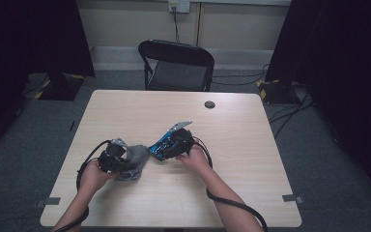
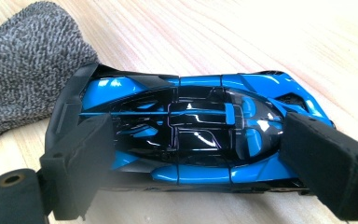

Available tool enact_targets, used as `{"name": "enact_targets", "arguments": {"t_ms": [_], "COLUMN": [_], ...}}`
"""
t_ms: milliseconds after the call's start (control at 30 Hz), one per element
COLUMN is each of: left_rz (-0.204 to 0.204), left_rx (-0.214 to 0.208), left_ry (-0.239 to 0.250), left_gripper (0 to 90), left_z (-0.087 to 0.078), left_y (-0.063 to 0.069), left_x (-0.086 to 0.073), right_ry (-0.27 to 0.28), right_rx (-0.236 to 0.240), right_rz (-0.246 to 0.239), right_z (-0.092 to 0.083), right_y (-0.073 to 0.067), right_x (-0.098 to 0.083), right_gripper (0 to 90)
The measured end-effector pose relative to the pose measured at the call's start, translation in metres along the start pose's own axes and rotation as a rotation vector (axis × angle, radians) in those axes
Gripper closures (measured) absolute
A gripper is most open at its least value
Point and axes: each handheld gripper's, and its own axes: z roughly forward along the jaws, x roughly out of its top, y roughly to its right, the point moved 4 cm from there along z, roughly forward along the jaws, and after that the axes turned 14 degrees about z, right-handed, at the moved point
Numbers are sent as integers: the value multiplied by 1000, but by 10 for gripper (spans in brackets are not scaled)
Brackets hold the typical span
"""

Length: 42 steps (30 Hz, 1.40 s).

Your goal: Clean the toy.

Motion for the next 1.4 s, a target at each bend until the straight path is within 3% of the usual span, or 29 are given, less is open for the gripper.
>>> {"name": "enact_targets", "arguments": {"t_ms": [400, 667, 1100, 1267, 1400], "left_rz": [0, 25, 33, 22, 21], "left_rx": [-7, -7, -12, -9, -5], "left_ry": [4, 3, 32, 48, 60], "left_gripper": [756, 753, 748, 746, 746], "left_z": [-7, -10, -17, -19, -23], "left_y": [5, 11, 20, 19, 20], "left_x": [-7, -7, -7, -5, -4], "right_ry": [3, 7, 25, 1, -7], "right_rx": [0, -1, 0, -13, 21], "right_rz": [2, 1, 11, 10, 44], "right_z": [0, 0, 0, -1, -4], "right_y": [0, 0, -1, -3, -2], "right_x": [0, -1, -2, 0, 2], "right_gripper": [98, 98, 97, 102, 146]}}
